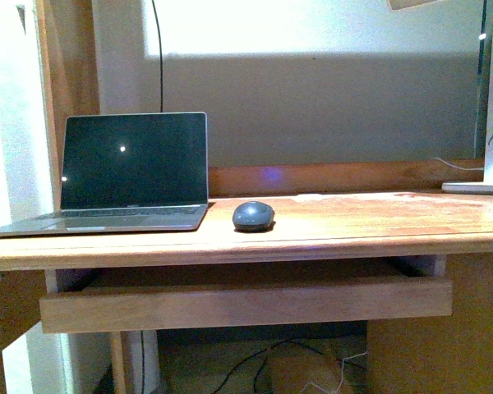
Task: Place mouse
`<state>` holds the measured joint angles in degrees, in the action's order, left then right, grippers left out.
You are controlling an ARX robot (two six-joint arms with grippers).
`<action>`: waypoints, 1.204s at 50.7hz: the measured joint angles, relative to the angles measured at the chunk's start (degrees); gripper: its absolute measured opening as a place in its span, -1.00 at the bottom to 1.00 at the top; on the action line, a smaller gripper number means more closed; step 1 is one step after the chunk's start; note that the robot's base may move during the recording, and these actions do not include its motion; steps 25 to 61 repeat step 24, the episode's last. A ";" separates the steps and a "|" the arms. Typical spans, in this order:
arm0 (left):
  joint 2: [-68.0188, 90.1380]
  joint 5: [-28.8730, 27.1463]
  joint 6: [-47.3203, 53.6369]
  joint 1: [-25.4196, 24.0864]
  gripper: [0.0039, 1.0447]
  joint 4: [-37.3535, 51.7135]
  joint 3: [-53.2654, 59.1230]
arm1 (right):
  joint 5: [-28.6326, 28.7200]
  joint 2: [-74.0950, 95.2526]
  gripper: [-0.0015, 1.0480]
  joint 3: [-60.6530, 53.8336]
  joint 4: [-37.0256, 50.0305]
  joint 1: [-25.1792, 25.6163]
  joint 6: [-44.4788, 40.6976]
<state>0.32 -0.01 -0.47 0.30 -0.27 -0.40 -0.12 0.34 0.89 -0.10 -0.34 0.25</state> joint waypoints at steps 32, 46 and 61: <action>0.00 0.00 0.00 0.00 0.86 0.00 0.00 | 0.00 0.00 0.86 0.00 0.00 0.00 0.00; 0.00 0.00 0.00 0.00 0.86 0.00 0.00 | 0.00 0.00 0.86 0.00 0.00 0.00 0.00; 0.00 0.00 0.00 0.00 0.86 0.00 0.00 | 0.00 0.00 0.86 0.00 0.00 0.00 0.00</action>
